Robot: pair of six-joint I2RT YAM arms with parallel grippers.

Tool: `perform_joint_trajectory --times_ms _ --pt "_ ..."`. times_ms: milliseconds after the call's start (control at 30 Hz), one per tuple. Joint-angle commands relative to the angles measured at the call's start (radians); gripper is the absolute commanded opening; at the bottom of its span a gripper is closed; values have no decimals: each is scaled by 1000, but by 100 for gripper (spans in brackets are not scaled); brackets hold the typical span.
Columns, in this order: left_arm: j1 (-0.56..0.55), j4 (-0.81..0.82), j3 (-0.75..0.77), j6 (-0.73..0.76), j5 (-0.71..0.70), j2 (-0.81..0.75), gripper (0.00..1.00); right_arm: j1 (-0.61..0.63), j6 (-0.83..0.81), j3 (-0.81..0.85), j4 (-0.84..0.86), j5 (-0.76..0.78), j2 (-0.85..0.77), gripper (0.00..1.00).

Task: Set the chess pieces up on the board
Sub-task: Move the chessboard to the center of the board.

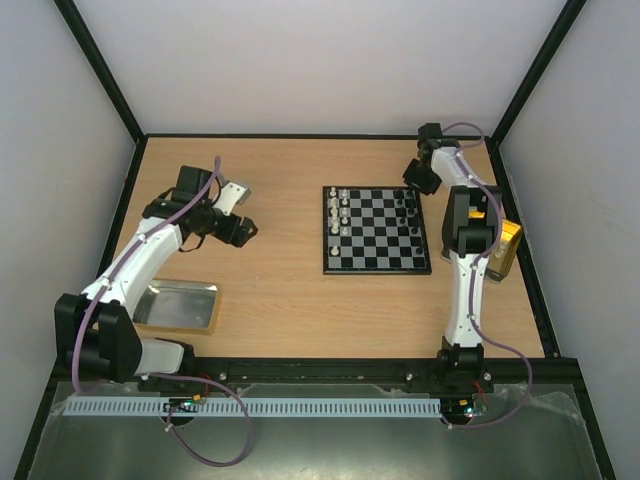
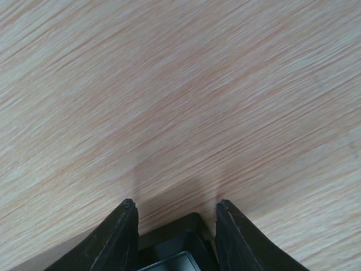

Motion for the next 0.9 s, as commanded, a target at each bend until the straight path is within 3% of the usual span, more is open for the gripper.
perform_joint_trajectory --times_ms 0,467,867 --pt "14 -5 5 -4 16 -35 86 52 -14 -74 -63 -47 0 36" --pt "35 1 5 -15 16 -41 86 147 78 -546 156 -81 -298 37" --pt "43 0 -12 -22 10 -68 86 230 89 -628 206 -106 -357 38"
